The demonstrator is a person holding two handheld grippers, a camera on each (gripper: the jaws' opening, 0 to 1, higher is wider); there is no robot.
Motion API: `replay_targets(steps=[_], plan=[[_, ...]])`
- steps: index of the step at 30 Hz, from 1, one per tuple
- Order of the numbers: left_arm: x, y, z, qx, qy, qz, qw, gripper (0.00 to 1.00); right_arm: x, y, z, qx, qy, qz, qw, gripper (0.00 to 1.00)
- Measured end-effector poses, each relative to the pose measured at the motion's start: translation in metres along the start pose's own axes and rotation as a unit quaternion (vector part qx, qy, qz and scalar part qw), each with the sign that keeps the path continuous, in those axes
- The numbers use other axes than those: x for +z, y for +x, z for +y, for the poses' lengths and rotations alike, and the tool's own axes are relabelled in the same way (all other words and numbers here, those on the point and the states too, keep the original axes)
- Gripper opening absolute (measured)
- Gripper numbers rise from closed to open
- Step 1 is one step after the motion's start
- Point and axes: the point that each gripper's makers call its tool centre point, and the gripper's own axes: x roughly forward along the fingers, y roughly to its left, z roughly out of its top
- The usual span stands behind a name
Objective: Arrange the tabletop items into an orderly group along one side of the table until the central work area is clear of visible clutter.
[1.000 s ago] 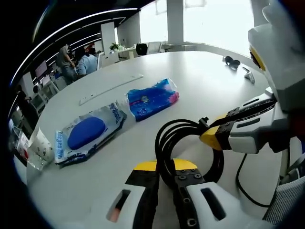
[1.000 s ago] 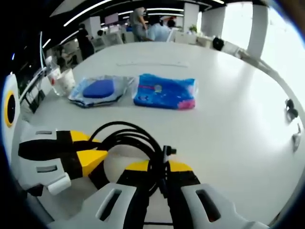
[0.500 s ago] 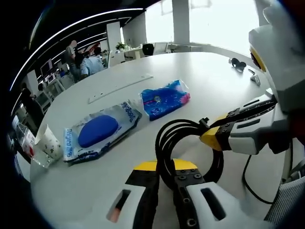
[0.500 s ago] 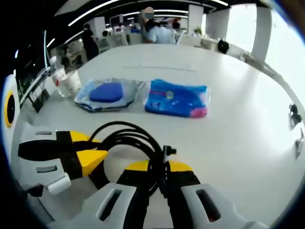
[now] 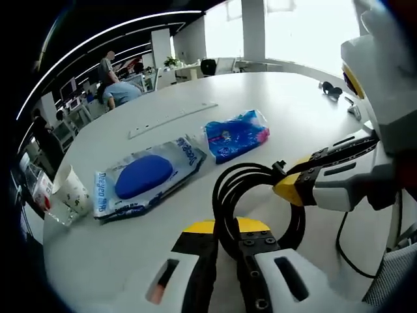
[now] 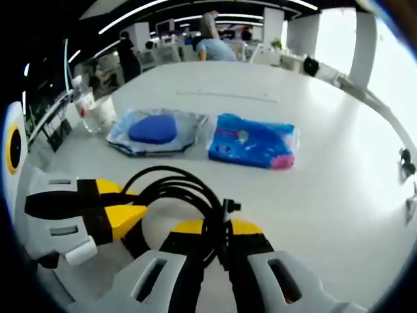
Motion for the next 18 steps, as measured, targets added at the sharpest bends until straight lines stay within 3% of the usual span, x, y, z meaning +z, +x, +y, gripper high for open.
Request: replay_targets(steps=[18], plan=[[0.000, 0.000, 0.018, 0.009, -0.018, 0.001, 0.9998, 0.07, 0.014, 0.007, 0.012, 0.012, -0.012, 0.000, 0.9999, 0.09]])
